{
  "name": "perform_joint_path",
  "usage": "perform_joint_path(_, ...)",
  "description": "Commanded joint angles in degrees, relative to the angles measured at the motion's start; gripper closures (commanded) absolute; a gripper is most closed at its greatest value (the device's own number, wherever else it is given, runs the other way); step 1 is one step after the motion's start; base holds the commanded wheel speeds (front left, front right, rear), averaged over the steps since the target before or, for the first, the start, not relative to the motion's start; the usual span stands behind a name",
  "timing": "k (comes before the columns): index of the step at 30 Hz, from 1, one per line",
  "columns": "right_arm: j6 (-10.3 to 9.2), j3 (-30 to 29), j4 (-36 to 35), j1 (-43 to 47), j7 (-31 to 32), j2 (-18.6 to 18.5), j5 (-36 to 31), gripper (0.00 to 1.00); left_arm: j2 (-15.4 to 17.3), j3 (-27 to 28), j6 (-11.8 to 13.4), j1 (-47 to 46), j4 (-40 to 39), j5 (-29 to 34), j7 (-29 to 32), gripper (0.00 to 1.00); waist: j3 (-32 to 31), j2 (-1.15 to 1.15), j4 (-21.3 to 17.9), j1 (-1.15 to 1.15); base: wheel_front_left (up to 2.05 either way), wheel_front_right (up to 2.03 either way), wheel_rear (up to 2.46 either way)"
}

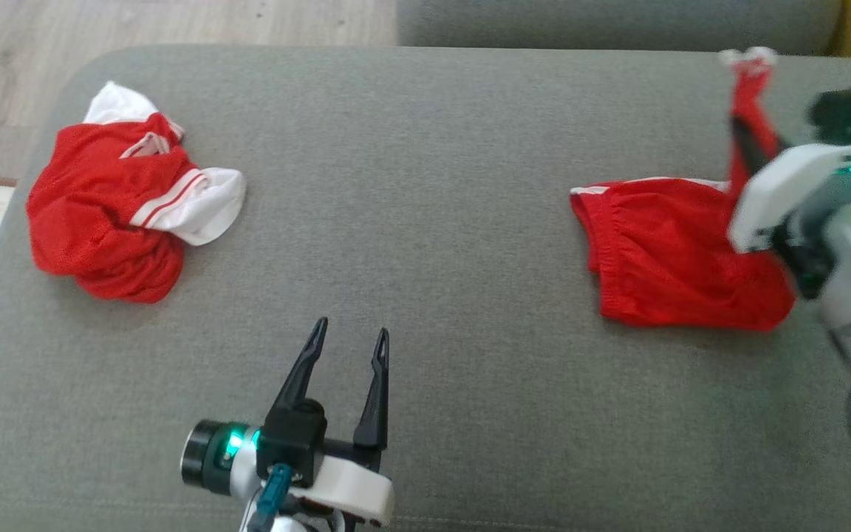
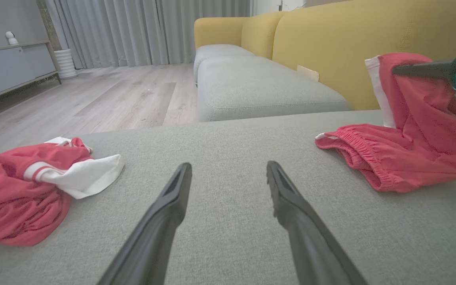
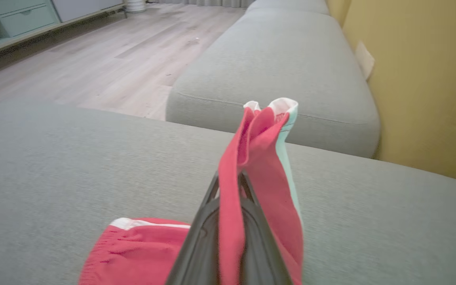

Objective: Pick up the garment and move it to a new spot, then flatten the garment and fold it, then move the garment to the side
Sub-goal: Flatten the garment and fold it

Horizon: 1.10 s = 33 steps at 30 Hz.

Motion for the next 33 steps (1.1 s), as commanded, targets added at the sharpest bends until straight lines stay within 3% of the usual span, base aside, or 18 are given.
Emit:
perform_joint_path(1, -0.05, 0.4, -1.6, 1.0, 0.1, 0.9, -0.6, 1.0, -0.5, 1.5, -0.1, -0.9, -1.6, -0.3, -0.7, 0.0, -0.2, 0.0, 0.7, 0.0, 0.0, 0.0, 0.0)
perform_joint_path(11, -0.05, 0.4, -5.0, 8.7, 3.1, 8.4, -2.8, 1.0, -0.5, 1.5, -0.4, -0.3, -0.8, -0.7, -0.7, 0.0, -1.1, 0.0, 2.4, 0.0, 0.0, 0.0, 0.0)
perform_joint_path(12, -0.05, 0.1, -5.4, 9.3, 3.1, 8.7, -3.0, 0.78, -0.5, 1.5, -0.4, -0.3, -0.8, -0.7, -0.7, 0.0, -1.2, 0.0, 2.4, 0.0, 0.0, 0.0, 0.0)
perform_joint_path(13, -0.05, -0.3, -6.0, 9.9, 2.9, 8.9, -3.2, 0.31, -0.5, 1.5, -0.4, -0.2, -0.7, -0.7, -0.7, 0.0, -1.4, 0.0, 2.4, 0.0, 0.0, 0.0, 0.0)
perform_joint_path(14, -0.05, -1.0, -6.8, 10.6, 2.4, 9.1, -3.1, 0.0, -0.5, 1.6, -0.4, -0.2, -0.6, -0.7, -0.7, 0.0, -1.6, 0.0, 2.3, 0.0, 0.0, 0.0, 0.0)
perform_joint_path(19, -0.05, -4.1, -11.1, 13.7, 0.4, 8.9, -2.9, 0.0, -0.5, 1.9, -0.3, 0.7, -0.4, -0.6, -0.7, 0.0, -3.1, 0.0, 1.5, 0.0, 0.0, 0.0, 0.0)
perform_joint_path(28, -0.05, -16.9, -17.2, 24.6, -1.6, 1.7, -6.0, 0.0, -0.4, 3.1, -0.3, 3.3, -0.6, -0.3, -0.7, 0.0, -6.4, 0.0, -1.3, 0.0, 0.0, 0.0, 0.0)
perform_joint_path(33, -0.05, -23.0, -23.0, 31.1, 0.0, 1.0, -5.8, 0.0, -0.1, 3.5, -0.9, 4.2, -0.5, 0.2, -0.7, 0.0, -7.4, 0.0, -2.9, 0.0, 0.0, 0.0, 0.0)
